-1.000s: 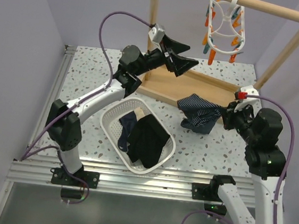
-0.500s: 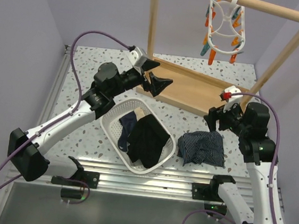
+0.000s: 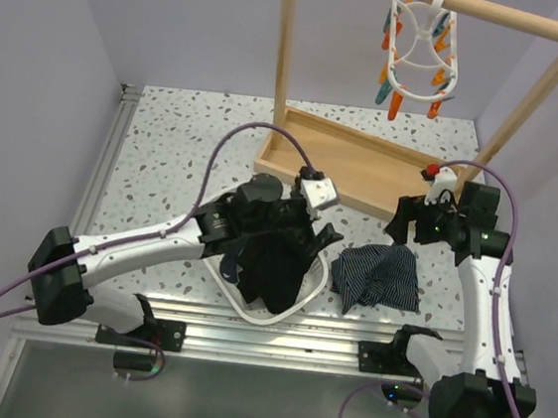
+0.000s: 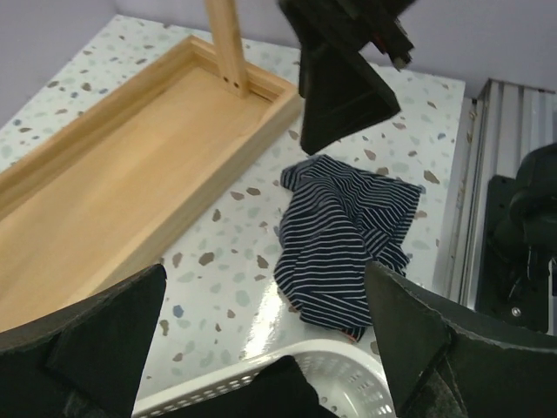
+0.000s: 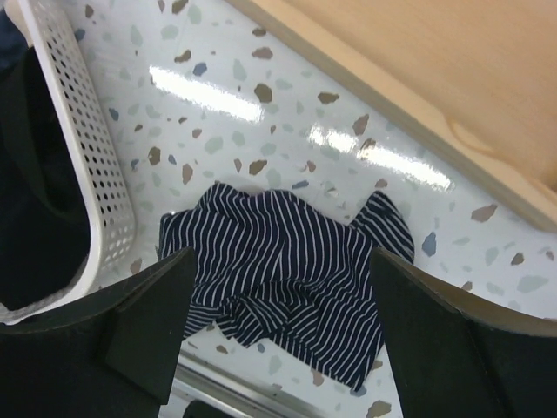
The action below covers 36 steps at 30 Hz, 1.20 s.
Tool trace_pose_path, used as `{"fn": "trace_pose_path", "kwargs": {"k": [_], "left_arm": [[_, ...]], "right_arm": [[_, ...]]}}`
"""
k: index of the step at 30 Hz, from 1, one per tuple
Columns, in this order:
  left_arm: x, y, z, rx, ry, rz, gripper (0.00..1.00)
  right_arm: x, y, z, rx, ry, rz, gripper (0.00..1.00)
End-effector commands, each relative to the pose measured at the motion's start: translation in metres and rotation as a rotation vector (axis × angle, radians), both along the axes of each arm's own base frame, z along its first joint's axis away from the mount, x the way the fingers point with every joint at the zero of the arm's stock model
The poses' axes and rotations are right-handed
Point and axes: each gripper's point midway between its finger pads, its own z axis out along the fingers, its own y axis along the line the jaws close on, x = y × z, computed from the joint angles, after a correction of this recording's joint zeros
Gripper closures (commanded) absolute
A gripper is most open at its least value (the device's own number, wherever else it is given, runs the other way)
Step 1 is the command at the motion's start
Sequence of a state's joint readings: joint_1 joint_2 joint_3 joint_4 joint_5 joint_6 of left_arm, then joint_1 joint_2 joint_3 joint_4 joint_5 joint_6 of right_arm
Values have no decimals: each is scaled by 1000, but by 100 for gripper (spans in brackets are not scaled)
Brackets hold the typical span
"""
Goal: Remove the underwear clipped to the hanger
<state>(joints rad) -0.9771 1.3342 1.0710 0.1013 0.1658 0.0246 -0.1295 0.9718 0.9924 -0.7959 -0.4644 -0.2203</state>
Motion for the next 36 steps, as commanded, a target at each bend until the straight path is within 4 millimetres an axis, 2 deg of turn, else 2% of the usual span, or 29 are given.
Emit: {"fn": "trace_pose_path", "kwargs": {"k": [1,4,5,6,7,8,9,10,12,13,14,15,16,18,19,20,21,24,25,27,28,30,31,33,36], "left_arm": [[-11,-27,-23,115,-30,-22,0],[-30,-61,-51,208,29,-35,1],[-30,-67,-80,284,76,-15,2],[-30,-78,-73,266,107,4,3],[-35,-81,-84,303,141,25,4],[-34,-89,-104,333,184,56,6],[-32,-97,-100,328,191,75,7],[-34,-100,-108,355,207,91,9],[-32,-113,-124,374,240,116,14],[-33,-118,-142,410,254,126,16],[-30,-125,-139,396,259,137,19],[-33,-129,-144,405,261,139,20],[-31,-131,-158,436,262,160,22],[-28,-137,-160,438,256,180,23],[-28,-136,-176,479,256,205,27],[-26,-140,-175,478,258,210,30],[-25,-136,-194,530,261,240,33],[-21,-140,-201,566,254,283,37],[-18,-133,-217,620,243,322,43],[-13,-135,-217,626,231,348,49],[-12,-133,-223,642,224,359,61],[-8,-133,-221,634,213,382,80],[-6,-133,-215,618,207,390,100],[-2,-138,-199,559,193,410,100],[1,-140,-152,443,164,403,100]], "right_arm": [[-14,5,-11,45,94,36,16],[-15,-2,-22,39,122,14,17],[-14,-7,-22,43,118,-21,17],[-14,-16,-30,19,134,-72,17],[-11,-25,-31,11,138,-127,17],[-9,-32,-34,-3,147,-171,17],[-9,-44,-39,-29,162,-229,17],[-7,-57,-39,-18,162,-306,18],[-7,-70,-42,-12,171,-369,18],[-7,-82,-43,-24,171,-427,18],[-9,-86,-46,-26,179,-449,18],[-9,-90,-47,-28,176,-466,18],[-10,-95,-48,-27,176,-487,18],[-12,-97,-49,-23,172,-499,18],[-12,-98,-48,-22,163,-501,18],[-12,-98,-47,-21,160,-505,18],[-12,-99,-46,-21,152,-506,18],[-12,-99,-45,-16,149,-506,18],[-12,-100,-45,-16,147,-509,18],[-13,-100,-44,-14,143,-508,18],[-13,-101,-44,-16,141,-508,18],[-13,-100,-44,-13,143,-508,18],[-13,-101,-43,-14,139,-509,18],[-13,-100,-42,-13,133,-503,18],[-14,-98,-41,-8,124,-493,18]]}}
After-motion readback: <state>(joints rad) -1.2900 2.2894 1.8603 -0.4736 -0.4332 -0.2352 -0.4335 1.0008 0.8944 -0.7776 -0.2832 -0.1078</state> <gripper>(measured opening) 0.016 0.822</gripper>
